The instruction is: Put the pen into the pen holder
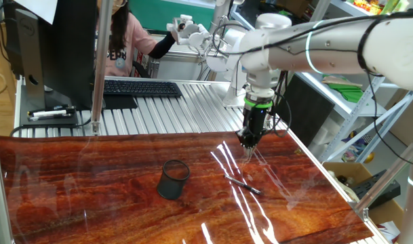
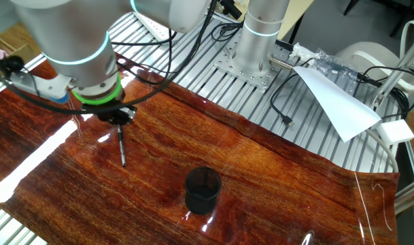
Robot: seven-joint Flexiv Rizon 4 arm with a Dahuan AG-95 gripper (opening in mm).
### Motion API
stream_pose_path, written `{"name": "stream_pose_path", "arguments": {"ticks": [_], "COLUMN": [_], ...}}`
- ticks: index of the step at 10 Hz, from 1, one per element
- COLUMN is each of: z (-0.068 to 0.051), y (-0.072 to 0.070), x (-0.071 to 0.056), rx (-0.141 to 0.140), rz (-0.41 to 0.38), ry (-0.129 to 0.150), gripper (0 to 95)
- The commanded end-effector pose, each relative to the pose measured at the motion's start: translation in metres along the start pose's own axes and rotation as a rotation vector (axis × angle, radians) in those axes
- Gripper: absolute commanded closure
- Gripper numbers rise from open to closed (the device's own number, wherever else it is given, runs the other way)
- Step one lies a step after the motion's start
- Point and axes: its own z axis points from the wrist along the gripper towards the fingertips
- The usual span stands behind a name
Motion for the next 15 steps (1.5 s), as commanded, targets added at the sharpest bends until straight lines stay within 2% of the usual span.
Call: {"name": "stream_pose_path", "arguments": {"ticks": [1,10,15], "z": [-0.0009,-0.0005,-0.0005], "y": [-0.0004,-0.0009,-0.0009], "x": [-0.0008,-0.0003,-0.0003], "rx": [-0.004,-0.001,-0.007], "rz": [0.001,0.001,-0.001], "ry": [0.006,0.007,-0.005], "gripper": [95.0,95.0,95.0]}}
